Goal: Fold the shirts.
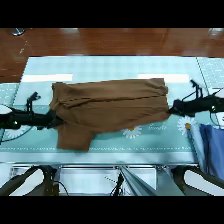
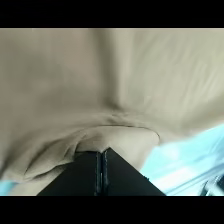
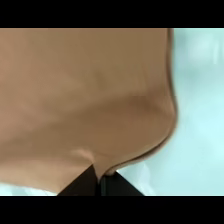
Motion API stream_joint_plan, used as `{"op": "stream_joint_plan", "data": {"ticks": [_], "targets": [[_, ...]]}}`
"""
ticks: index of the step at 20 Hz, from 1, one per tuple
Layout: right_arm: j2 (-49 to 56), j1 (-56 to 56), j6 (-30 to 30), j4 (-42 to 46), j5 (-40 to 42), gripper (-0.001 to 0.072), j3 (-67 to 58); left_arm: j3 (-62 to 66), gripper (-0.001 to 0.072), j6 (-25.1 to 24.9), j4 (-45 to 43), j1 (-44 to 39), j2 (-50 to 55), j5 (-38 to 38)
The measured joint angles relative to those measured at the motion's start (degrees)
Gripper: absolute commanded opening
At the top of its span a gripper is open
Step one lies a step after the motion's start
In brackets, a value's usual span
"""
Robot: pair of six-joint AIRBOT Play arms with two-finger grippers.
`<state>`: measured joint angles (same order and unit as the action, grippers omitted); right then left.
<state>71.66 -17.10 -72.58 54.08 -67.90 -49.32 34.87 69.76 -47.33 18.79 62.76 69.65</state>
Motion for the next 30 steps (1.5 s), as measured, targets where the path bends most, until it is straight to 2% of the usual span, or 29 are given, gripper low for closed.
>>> {"op": "stream_joint_plan", "data": {"ticks": [5,15,16,17,18,19,22,24,27,30], "targets": [[4.3,2.5,0.5,-6.4,5.1,0.0023,-10.0,14.2,0.0018,4.2,0.5,-0.5,9.0,1.0],[21.7,4.5,-2.9,-9.0,9.4,0.0024,-26.8,43.7,0.0018,13.2,1.1,-3.9,32.2,0.9],[23.3,4.6,-2.9,-9.7,9.6,0.0032,-28.2,45.4,0.0038,13.6,1.1,-4.0,34.0,0.9],[24.7,4.6,-3.0,-10.3,9.8,0.0228,-29.2,46.5,0.0225,13.7,1.1,-4.3,35.6,0.8],[26.1,4.7,-3.2,-11.1,10.0,0.0562,-29.9,47.4,0.0667,13.9,1.1,-4.5,36.9,0.5],[27.2,4.7,-3.2,-12.1,10.6,0.0626,-30.5,48.1,0.0706,14.1,1.1,-4.8,38.1,-0.1],[29.2,3.7,-3.2,-14.1,10.4,0.0626,-32.1,49.9,0.0705,14.3,0.2,-4.4,39.8,1.4],[29.8,1.1,-3.3,-14.4,8.9,0.0625,-33.5,51.1,0.0705,15.2,-4.3,-2.2,39.1,3.0],[30.2,-3.5,-3.3,-14.0,4.0,0.0622,-34.7,49.7,0.0705,17.4,-13.7,1.7,33.6,4.6],[31.3,-5.8,-3.3,-12.1,1.0,0.0621,-35.1,41.2,0.0705,17.4,-17.4,3.4,23.9,0.3]]}}
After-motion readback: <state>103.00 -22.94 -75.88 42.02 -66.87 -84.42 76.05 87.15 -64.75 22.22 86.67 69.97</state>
